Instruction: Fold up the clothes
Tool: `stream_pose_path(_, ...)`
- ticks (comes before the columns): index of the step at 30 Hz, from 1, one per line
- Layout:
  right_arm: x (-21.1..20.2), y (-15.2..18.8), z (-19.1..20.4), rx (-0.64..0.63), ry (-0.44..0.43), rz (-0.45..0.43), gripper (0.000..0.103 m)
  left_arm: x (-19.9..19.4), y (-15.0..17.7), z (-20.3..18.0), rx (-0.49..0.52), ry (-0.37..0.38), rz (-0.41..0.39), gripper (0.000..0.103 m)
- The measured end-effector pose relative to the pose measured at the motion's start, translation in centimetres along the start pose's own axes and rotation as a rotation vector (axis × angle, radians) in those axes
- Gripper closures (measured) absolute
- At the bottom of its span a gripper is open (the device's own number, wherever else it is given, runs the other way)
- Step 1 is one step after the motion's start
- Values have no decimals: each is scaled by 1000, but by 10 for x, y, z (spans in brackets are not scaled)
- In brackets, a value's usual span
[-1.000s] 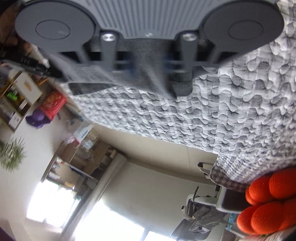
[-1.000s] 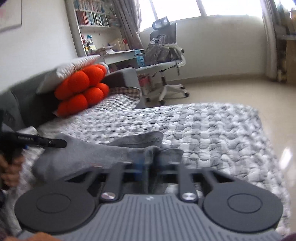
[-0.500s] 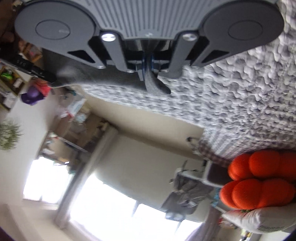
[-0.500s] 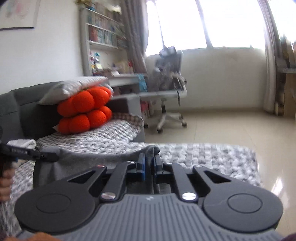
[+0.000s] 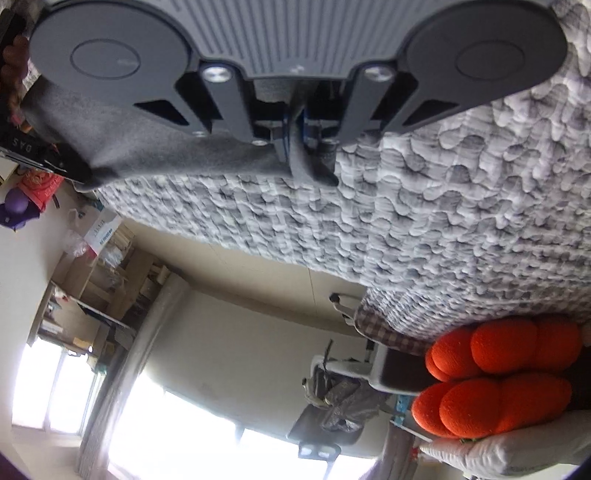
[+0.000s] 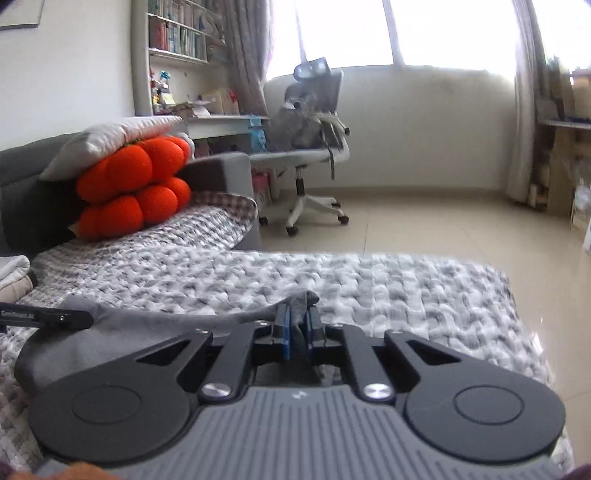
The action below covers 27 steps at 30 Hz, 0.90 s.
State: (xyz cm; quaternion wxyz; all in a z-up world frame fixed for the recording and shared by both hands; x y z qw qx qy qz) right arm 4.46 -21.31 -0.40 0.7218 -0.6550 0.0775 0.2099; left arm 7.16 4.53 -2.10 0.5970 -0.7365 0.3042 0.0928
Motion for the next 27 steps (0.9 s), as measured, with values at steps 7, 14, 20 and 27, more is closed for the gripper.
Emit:
stream_pose_path(7,20,11,-9,44,23,94,90,-3,4,-5,33,-32,-10,92)
stream_pose_path(14,-14,18,3,52,9,39,70,-37,4,14,8,-43,-47,74)
stream_pose_path(20,-49,24,16,84,-26,-14,68,-67,2,-7,46,8,-100,72)
stream_pose_path(27,-46,33,61,20,-64,-2,67,-30,24,-64,128,43,-24,71)
Point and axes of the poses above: each gripper's, at about its wrist camera, not at the fingertips, and x roughly the way its jaws point, z to its left, y to its underside, the point moved 8 cm from there along x, roughly the way its jaws point, and after that the axes turned 1 degree about x, right-handed, at the moved point
